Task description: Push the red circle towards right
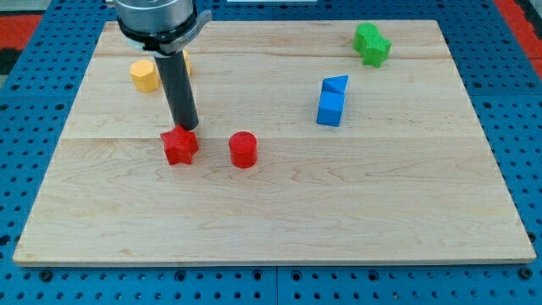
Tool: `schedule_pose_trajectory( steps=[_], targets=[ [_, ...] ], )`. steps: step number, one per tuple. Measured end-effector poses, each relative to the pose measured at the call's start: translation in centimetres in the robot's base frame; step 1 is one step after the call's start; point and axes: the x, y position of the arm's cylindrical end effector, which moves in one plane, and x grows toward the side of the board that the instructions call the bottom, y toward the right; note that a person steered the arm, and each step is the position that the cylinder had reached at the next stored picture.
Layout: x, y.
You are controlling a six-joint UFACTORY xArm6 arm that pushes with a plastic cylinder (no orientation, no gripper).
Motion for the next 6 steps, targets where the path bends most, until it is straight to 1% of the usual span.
schedule_pose_trajectory(
  steps=[1,2,4,6],
  targets=[
    [2.8,0.2],
    [4.5,0.8],
    [2.4,7.2],
    [2.3,14.3]
  ],
)
